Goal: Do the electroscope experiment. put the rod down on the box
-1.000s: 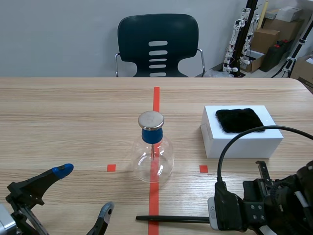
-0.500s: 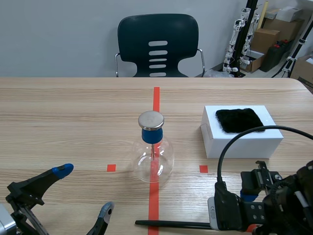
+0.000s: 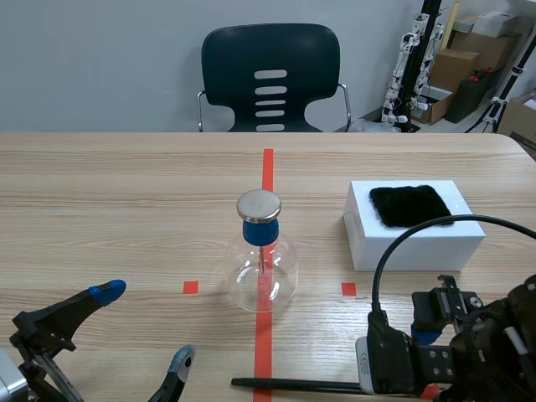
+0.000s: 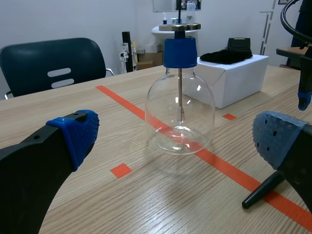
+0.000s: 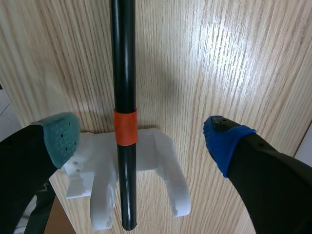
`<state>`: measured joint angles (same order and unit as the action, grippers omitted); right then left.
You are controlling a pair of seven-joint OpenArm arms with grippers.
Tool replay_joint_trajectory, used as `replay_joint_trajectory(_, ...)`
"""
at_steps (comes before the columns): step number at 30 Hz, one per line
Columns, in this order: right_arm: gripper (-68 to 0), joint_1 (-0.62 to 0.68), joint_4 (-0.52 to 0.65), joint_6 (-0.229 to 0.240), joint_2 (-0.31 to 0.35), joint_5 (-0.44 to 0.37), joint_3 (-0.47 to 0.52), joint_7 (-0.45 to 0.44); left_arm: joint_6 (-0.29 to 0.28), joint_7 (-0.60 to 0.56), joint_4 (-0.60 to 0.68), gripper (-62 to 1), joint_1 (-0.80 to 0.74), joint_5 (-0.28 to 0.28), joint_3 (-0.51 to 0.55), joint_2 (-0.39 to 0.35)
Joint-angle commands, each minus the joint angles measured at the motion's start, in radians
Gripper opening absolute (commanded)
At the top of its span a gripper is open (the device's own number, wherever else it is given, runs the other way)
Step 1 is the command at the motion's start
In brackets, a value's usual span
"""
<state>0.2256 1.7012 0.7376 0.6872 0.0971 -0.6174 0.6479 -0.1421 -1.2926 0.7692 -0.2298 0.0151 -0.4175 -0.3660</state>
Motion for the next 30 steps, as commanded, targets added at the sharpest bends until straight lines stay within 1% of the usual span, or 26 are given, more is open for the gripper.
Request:
replay_joint_trajectory(1, -9.9, -0.01, 0.01, 0.0, 0.003, 0.0, -0.001, -0.004, -0.002, -0.02, 0.014, 1.4, -0.002, -0.004, 0.003, 0.0)
replay_joint_trajectory(3, -5.8, -0.01, 0.01, 0.0, 0.003, 0.0, -0.001, -0.004, -0.002, -0.02, 0.014, 1.4, -0.002, -0.004, 0.003, 0.0)
replay_joint_trajectory(8, -2.8, -0.01, 0.01, 0.0, 0.003, 0.0, -0.001, -0.004, -0.002, -0.02, 0.014, 1.4, -0.002, -0.004, 0.003, 0.0)
replay_joint_trajectory(11, 0.4, -0.01, 0.01, 0.0, 0.003, 0.0, -0.001, -0.004, -0.002, -0.02, 0.014, 1.4, -0.002, -0.004, 0.003, 0.0)
replay_joint_trajectory(30, 0.4, -0.01, 0.01, 0.0, 0.003, 0.008, -0.001, 0.0, -0.002, -0.02, 0.014, 1.4, -0.002, -0.004, 0.003, 0.0)
